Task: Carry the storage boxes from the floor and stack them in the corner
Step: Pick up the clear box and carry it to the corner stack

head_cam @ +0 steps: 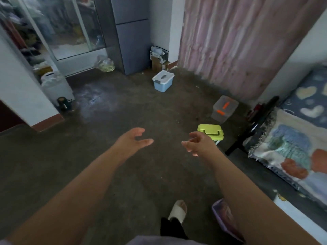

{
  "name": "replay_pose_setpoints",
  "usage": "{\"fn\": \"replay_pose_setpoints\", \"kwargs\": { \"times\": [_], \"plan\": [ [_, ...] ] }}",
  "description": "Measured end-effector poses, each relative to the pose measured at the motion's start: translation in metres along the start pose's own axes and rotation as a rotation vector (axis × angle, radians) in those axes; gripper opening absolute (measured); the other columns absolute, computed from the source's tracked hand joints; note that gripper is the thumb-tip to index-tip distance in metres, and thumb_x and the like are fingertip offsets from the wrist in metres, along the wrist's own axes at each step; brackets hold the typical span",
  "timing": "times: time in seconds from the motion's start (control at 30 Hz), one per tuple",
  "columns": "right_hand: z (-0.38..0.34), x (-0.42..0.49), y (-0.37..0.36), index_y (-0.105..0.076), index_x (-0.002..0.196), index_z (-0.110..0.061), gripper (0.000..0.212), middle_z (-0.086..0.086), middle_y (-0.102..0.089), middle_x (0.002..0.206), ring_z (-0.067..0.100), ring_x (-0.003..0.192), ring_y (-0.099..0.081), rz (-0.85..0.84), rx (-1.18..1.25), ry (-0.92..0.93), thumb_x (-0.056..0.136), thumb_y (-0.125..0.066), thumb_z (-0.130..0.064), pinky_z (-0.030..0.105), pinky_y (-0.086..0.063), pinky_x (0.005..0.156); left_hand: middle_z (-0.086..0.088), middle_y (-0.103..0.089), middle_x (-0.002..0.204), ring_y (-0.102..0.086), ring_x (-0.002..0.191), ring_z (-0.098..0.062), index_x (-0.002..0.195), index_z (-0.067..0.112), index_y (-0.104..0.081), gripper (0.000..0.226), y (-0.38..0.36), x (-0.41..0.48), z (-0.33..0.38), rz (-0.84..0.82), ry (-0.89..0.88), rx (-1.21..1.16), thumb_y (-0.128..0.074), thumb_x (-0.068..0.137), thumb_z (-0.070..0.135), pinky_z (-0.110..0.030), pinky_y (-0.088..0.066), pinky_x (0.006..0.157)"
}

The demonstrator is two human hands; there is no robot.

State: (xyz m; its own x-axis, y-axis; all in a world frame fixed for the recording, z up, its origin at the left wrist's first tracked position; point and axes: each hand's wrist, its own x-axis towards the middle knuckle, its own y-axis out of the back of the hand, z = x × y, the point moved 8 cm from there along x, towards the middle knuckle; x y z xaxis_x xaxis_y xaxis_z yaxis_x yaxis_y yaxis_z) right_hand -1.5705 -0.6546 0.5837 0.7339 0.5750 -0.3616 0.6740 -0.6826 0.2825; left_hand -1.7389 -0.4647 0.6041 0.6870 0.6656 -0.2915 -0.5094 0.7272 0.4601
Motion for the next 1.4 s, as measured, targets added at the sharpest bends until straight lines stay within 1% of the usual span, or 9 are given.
{"fn": "replay_pose_setpoints", "kwargs": {
  "times": [0.2, 0.4, 0.6, 0.87, 1.0, 1.1, 1.17, 1.3, 1.4],
  "plan": [
    [-0.047, 0.149, 0.064, -0.053, 0.12, -0.008, 0.051, 0.011, -0.061, 0.09, 0.013, 0.059, -0.055, 0.019, -0.001, 0.02, 0.077, -0.077, -0.018, 0.023, -0.044, 0.055, 0.004, -0.056, 0.132, -0.056, 0.114, -0.016, 0.127, 0.03, -0.055, 0.059, -0.032, 0.155, 0.07, -0.034, 0.014, 0.007, -0.076, 0.074, 0.043, -0.036, -0.045, 0.101],
    [-0.097, 0.27, 0.117, -0.053, 0.124, -0.008, 0.054, 0.016, -0.064, 0.108, 0.022, 0.079, -0.061, 0.039, 0.006, 0.04, 0.077, -0.077, -0.02, 0.028, -0.045, 0.065, 0.009, -0.054, 0.133, -0.053, 0.118, -0.015, 0.13, 0.034, -0.052, 0.062, -0.059, 0.272, 0.128, -0.087, 0.019, 0.016, -0.075, 0.073, 0.047, -0.031, -0.042, 0.098],
    [-0.106, 0.397, 0.132, -0.053, 0.122, -0.009, 0.051, 0.016, -0.063, 0.11, 0.021, 0.079, -0.061, 0.03, 0.031, -0.034, 0.078, -0.076, -0.018, 0.025, -0.045, 0.063, 0.004, -0.053, 0.137, -0.054, 0.12, -0.018, 0.13, 0.031, -0.052, 0.062, -0.068, 0.413, 0.15, -0.108, 0.063, 0.035, -0.075, 0.074, 0.044, -0.042, -0.044, 0.103],
    [-0.17, 0.592, 0.163, -0.053, 0.121, -0.012, 0.054, 0.007, -0.063, 0.098, 0.019, 0.073, -0.061, 0.181, 0.089, -0.077, 0.075, -0.078, -0.022, 0.027, -0.044, 0.06, 0.004, -0.051, 0.138, -0.052, 0.121, -0.02, 0.131, 0.031, -0.05, 0.059, -0.059, 0.638, 0.227, -0.246, 0.029, 0.126, -0.071, 0.078, 0.044, -0.044, -0.044, 0.104],
    [-0.202, 0.661, 0.191, -0.055, 0.117, -0.016, 0.052, 0.009, -0.064, 0.102, 0.021, 0.076, -0.063, 0.258, 0.104, -0.069, 0.073, -0.079, -0.026, 0.031, -0.046, 0.064, 0.006, -0.051, 0.137, -0.053, 0.119, -0.019, 0.131, 0.032, -0.049, 0.059, -0.067, 0.73, 0.287, -0.306, -0.052, 0.18, -0.071, 0.078, 0.045, -0.038, -0.044, 0.1],
    [-0.203, 0.711, 0.222, -0.054, 0.117, -0.013, 0.05, 0.012, -0.062, 0.096, 0.019, 0.066, -0.059, 0.332, 0.145, -0.094, 0.074, -0.079, -0.021, 0.027, -0.043, 0.056, 0.007, -0.052, 0.135, -0.053, 0.114, -0.016, 0.129, 0.032, -0.051, 0.057, -0.098, 0.792, 0.324, -0.391, -0.077, 0.162, -0.071, 0.077, 0.047, -0.033, -0.043, 0.093],
    [-0.198, 0.732, 0.238, -0.053, 0.12, -0.008, 0.051, 0.014, -0.06, 0.092, 0.019, 0.064, -0.056, 0.347, 0.164, -0.122, 0.076, -0.078, -0.018, 0.027, -0.04, 0.053, 0.006, -0.051, 0.137, -0.052, 0.119, -0.017, 0.128, 0.032, -0.051, 0.057, -0.117, 0.817, 0.337, -0.424, -0.093, 0.182, -0.072, 0.077, 0.046, -0.036, -0.043, 0.099],
    [-0.192, 0.801, 0.295, -0.053, 0.121, -0.01, 0.053, 0.009, -0.06, 0.094, 0.021, 0.072, -0.059, 0.413, 0.209, -0.135, 0.076, -0.078, -0.021, 0.029, -0.04, 0.058, 0.004, -0.05, 0.14, -0.049, 0.125, -0.019, 0.129, 0.03, -0.051, 0.054, -0.175, 0.889, 0.376, -0.515, -0.124, 0.224, -0.071, 0.08, 0.042, -0.043, -0.041, 0.106],
    [-0.196, 0.857, 0.344, -0.055, 0.12, -0.01, 0.054, 0.012, -0.063, 0.097, 0.022, 0.074, -0.06, 0.464, 0.224, -0.111, 0.074, -0.08, -0.022, 0.028, -0.043, 0.061, 0.001, -0.052, 0.139, -0.051, 0.118, -0.016, 0.129, 0.027, -0.053, 0.052, -0.216, 0.943, 0.418, -0.519, -0.166, 0.228, -0.071, 0.081, 0.038, -0.034, -0.044, 0.097]
  ]
}}
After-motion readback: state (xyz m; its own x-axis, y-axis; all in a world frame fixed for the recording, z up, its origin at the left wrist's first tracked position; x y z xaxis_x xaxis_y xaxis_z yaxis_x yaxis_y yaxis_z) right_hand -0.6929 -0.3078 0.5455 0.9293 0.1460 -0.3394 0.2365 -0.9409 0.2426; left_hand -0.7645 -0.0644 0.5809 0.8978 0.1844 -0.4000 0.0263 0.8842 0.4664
